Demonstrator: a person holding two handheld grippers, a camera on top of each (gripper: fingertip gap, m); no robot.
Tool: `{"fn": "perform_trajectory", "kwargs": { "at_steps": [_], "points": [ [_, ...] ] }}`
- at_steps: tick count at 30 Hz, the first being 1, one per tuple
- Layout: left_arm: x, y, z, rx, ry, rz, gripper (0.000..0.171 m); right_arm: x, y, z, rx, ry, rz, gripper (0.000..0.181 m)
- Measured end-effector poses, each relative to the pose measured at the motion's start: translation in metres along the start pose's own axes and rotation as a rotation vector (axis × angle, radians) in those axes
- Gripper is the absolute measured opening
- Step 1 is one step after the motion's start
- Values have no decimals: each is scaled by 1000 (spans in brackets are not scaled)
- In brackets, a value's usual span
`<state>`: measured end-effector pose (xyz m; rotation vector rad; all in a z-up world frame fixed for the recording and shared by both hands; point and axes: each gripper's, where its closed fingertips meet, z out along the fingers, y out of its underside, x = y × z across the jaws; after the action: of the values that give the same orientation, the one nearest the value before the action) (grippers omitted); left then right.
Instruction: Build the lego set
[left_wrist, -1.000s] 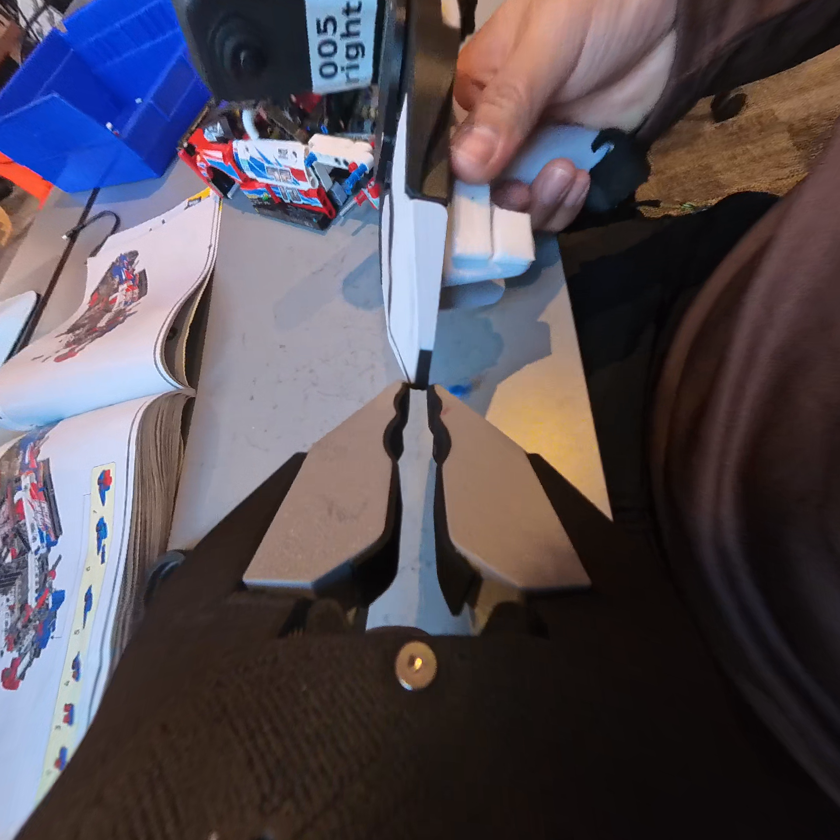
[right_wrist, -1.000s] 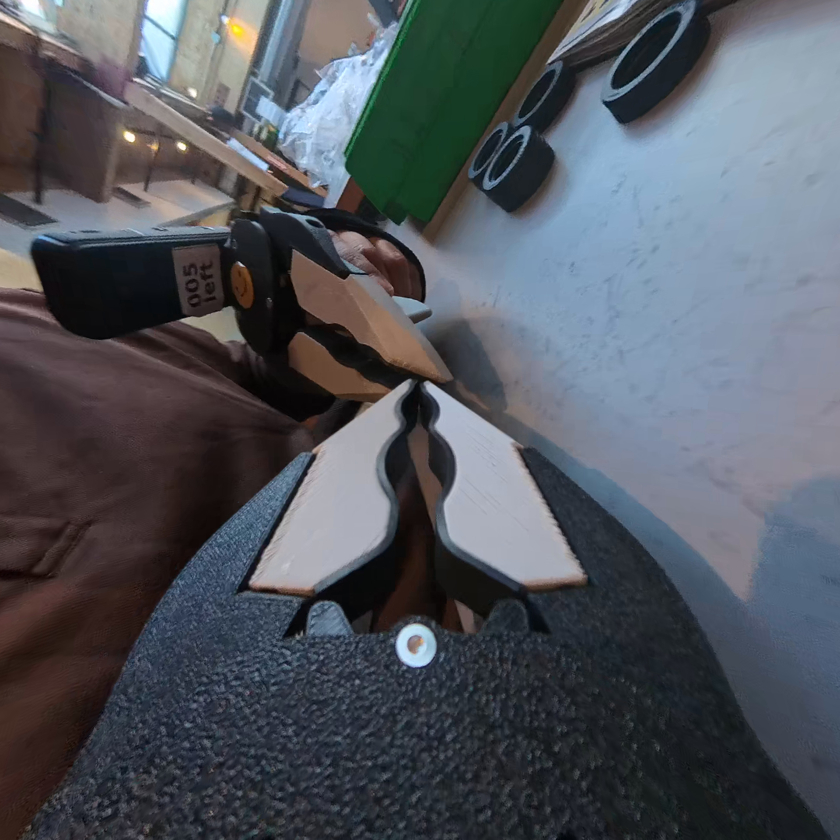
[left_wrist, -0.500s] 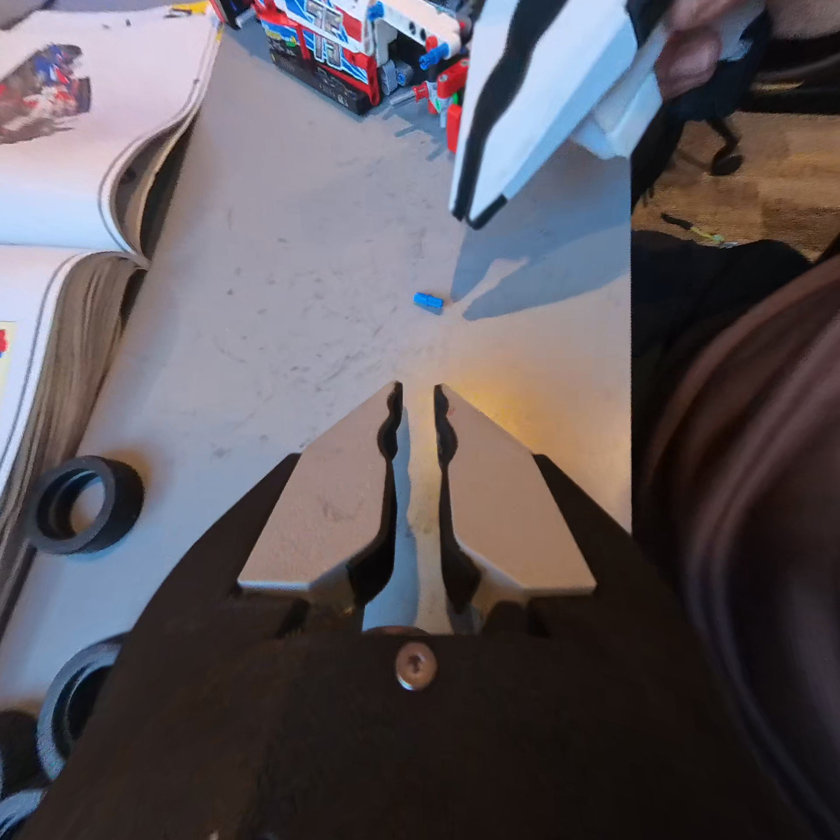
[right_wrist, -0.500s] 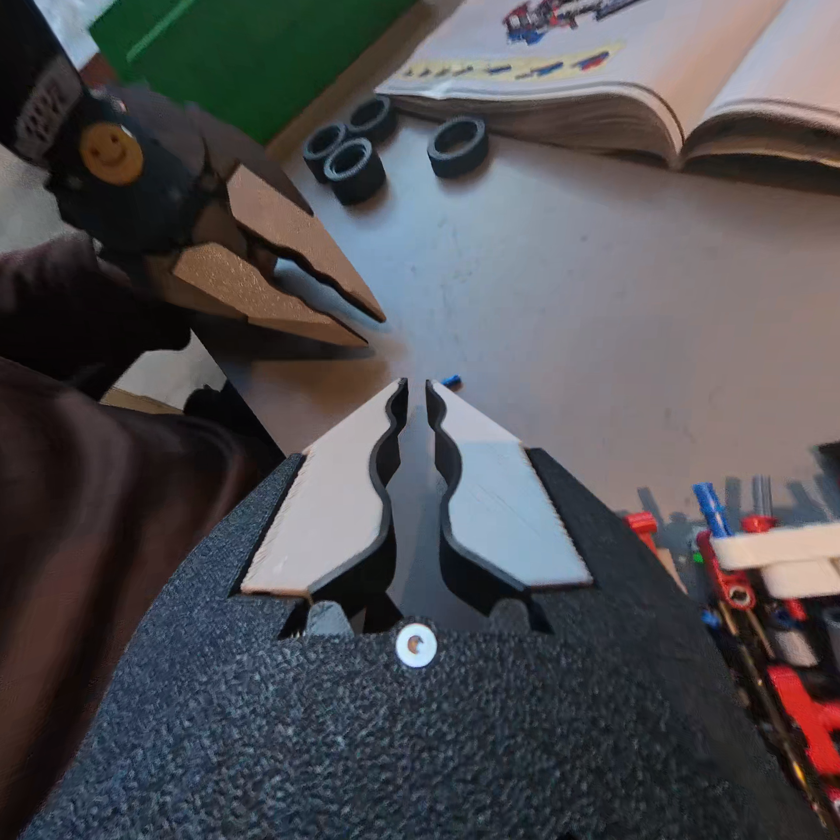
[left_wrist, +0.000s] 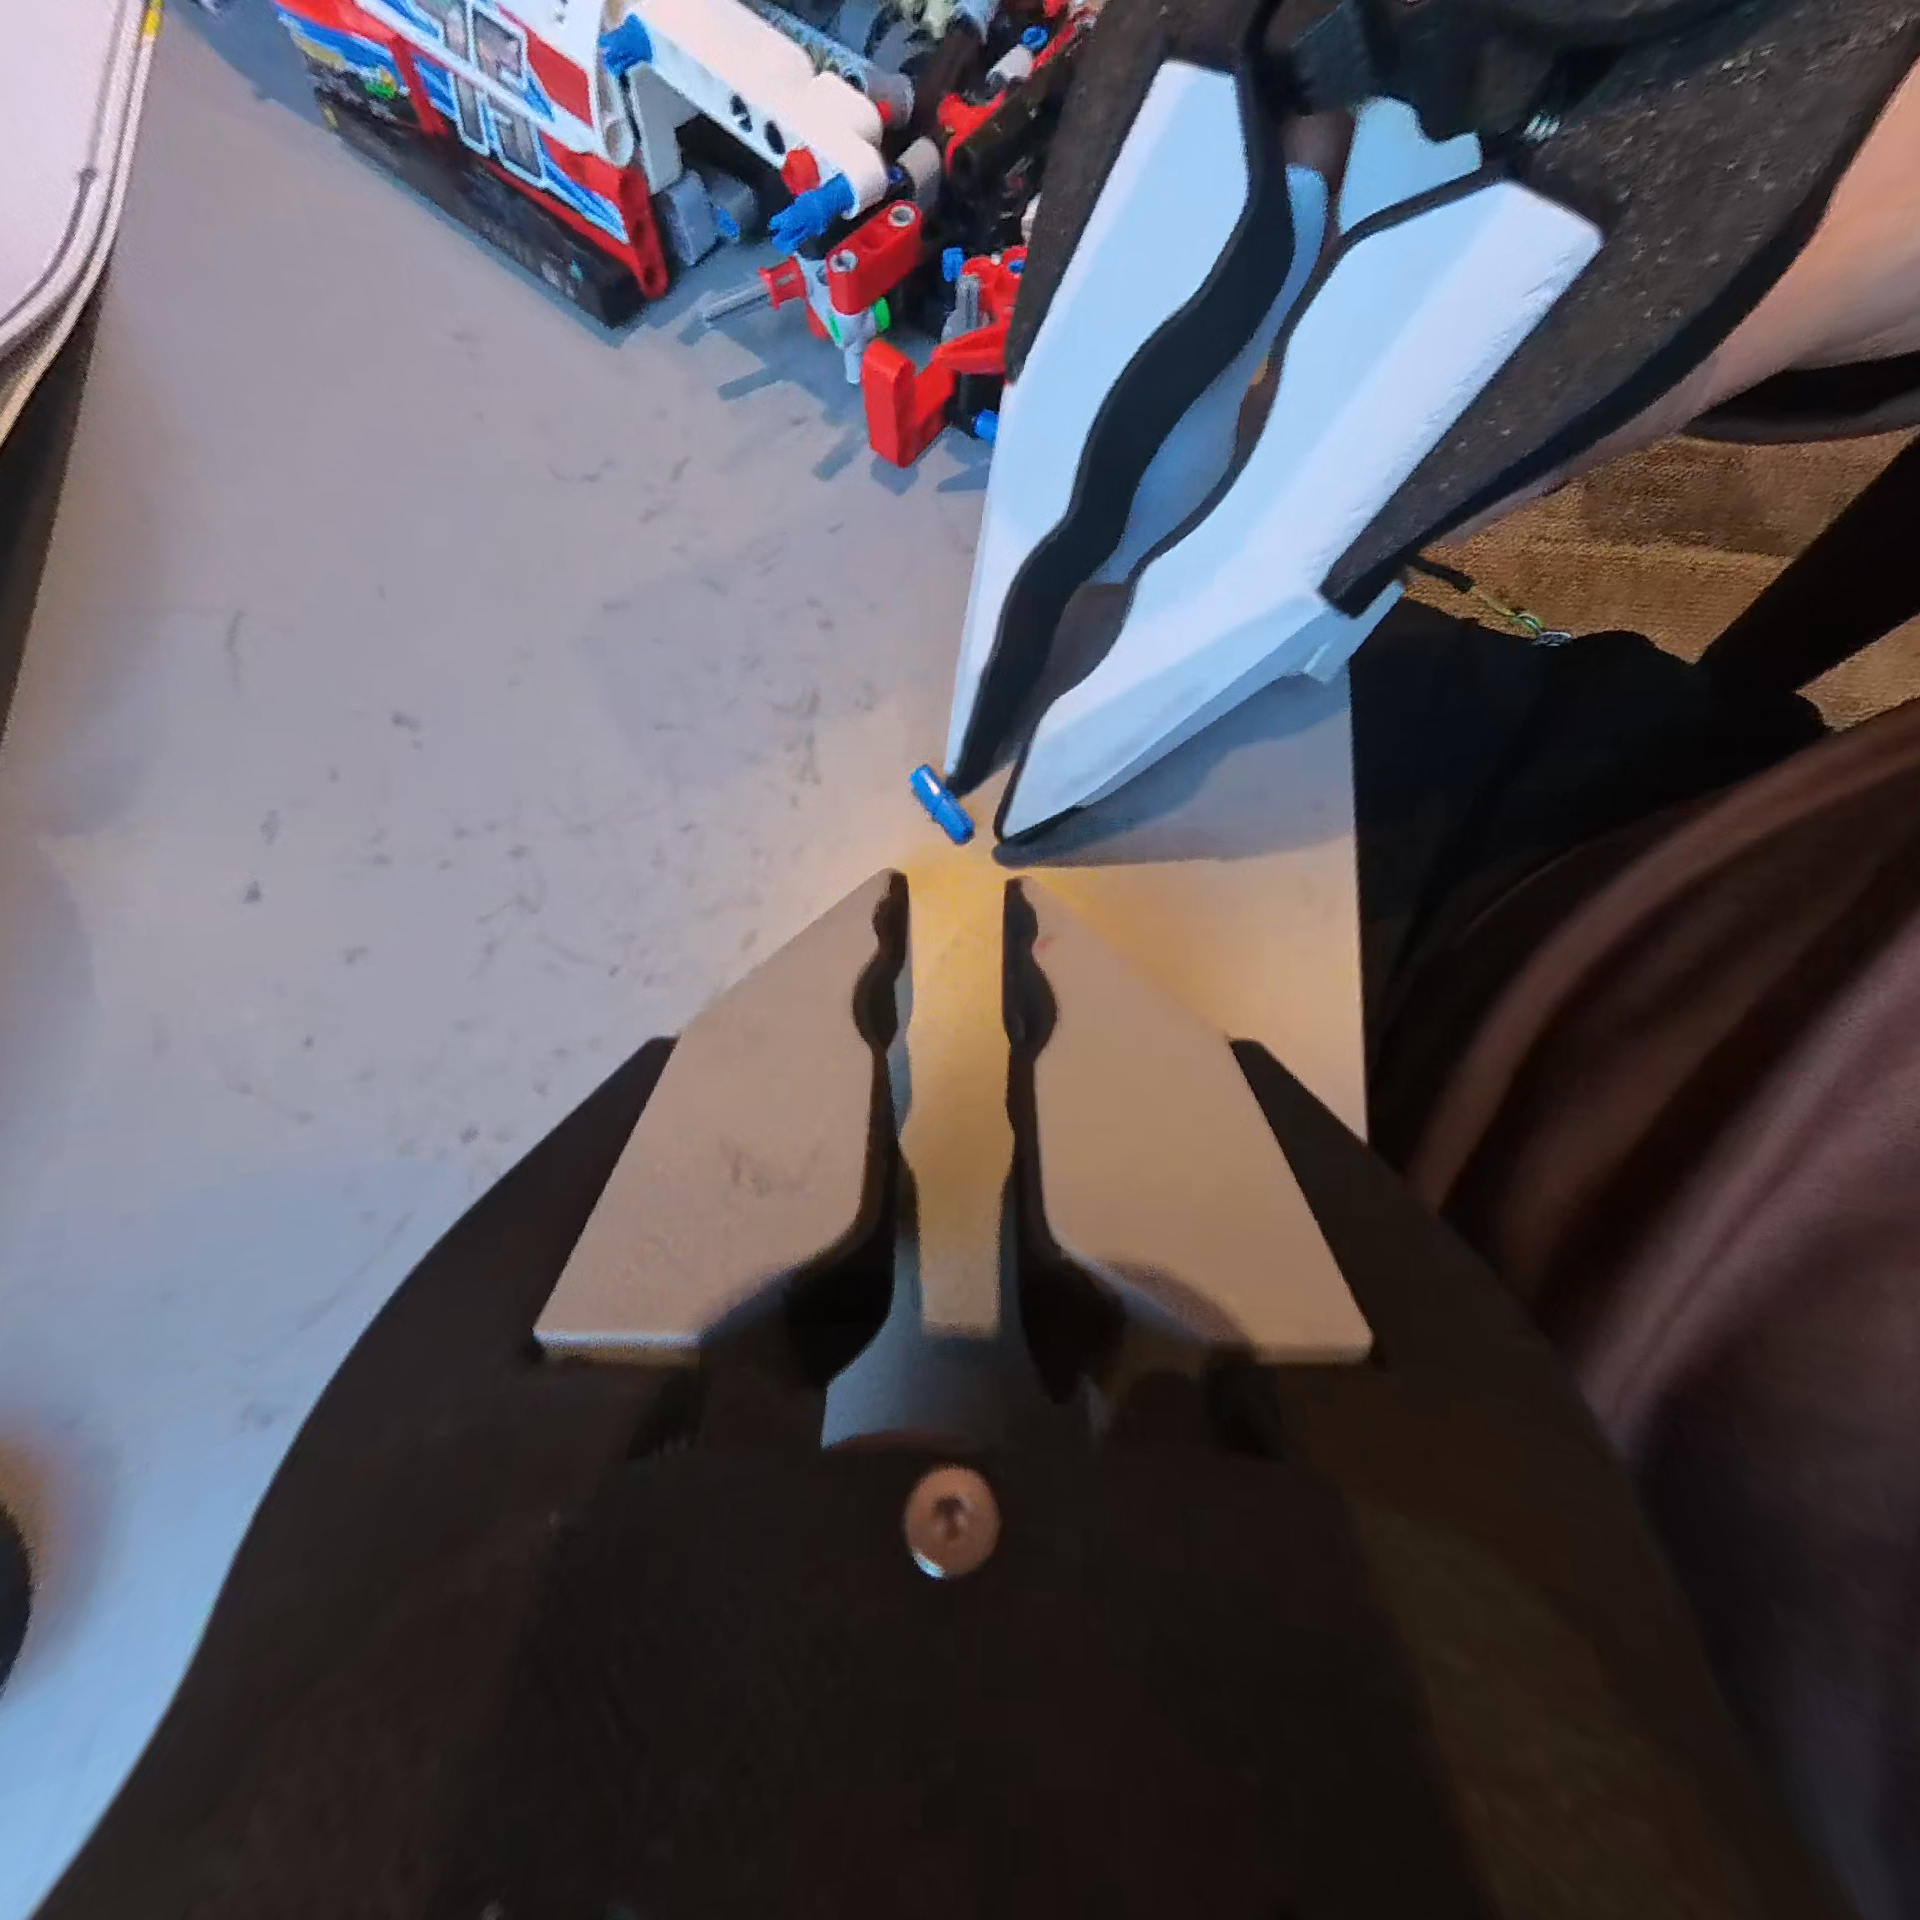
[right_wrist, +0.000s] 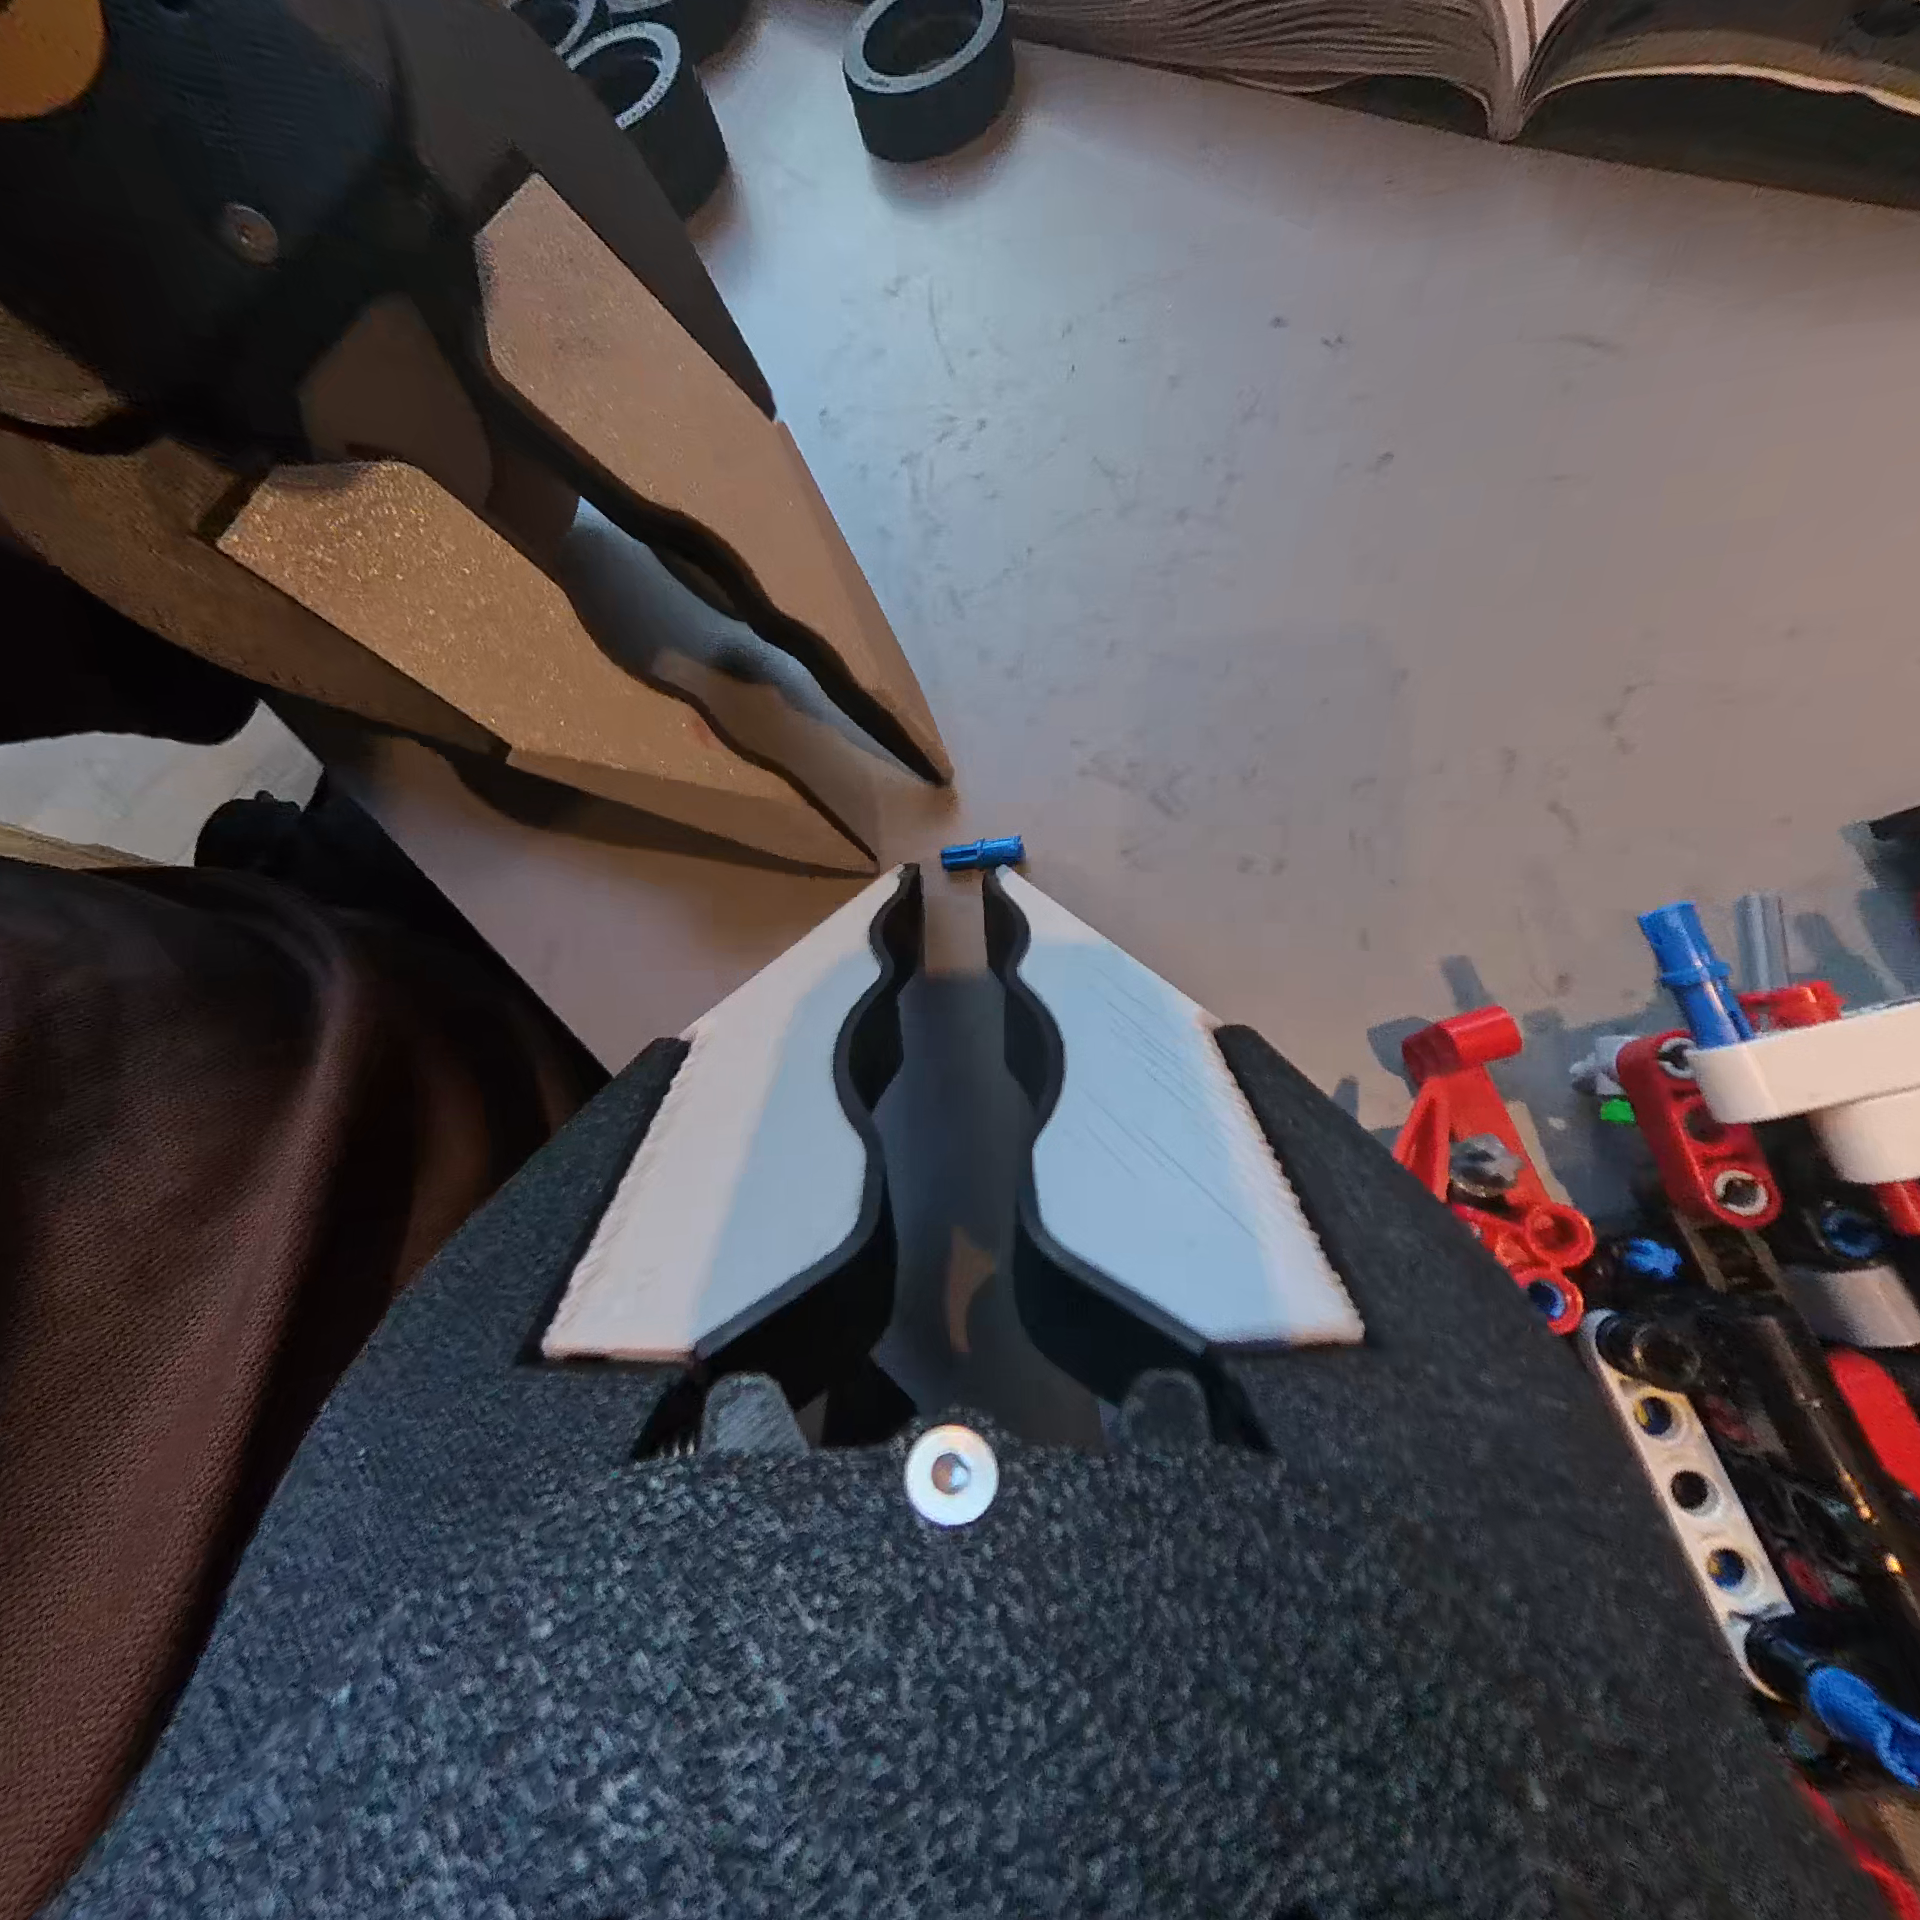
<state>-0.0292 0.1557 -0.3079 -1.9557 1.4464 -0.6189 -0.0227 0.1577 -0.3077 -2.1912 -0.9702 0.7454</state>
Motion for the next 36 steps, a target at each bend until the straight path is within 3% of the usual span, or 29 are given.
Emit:
{"fn": "perform_trajectory", "kwargs": {
  "at_steps": [6, 18, 24, 28, 32, 36],
  "points": [
    [7, -8, 9, -3, 14, 22, 15, -4, 7, -6, -2, -26, 15, 0],
    [-1, -15, 14, -12, -116, 157, 2, 8, 20, -36, 52, 1, 67, 3],
    [20, -50, 5, 213, -86, 244, 2, 3, -2, -75, 264, -152, 157, 0],
    [32, -73, -1, 363, -41, 286, 2, 6, 1, -91, 286, -139, 92, 3],
    [46, -87, -2, 436, -8, 370, 2, 3, -7, -110, 347, -158, 23, 3],
    [58, -98, -7, 498, 1, 432, 2, -8, -6, -115, 311, -197, -68, 3]
  ]
}}
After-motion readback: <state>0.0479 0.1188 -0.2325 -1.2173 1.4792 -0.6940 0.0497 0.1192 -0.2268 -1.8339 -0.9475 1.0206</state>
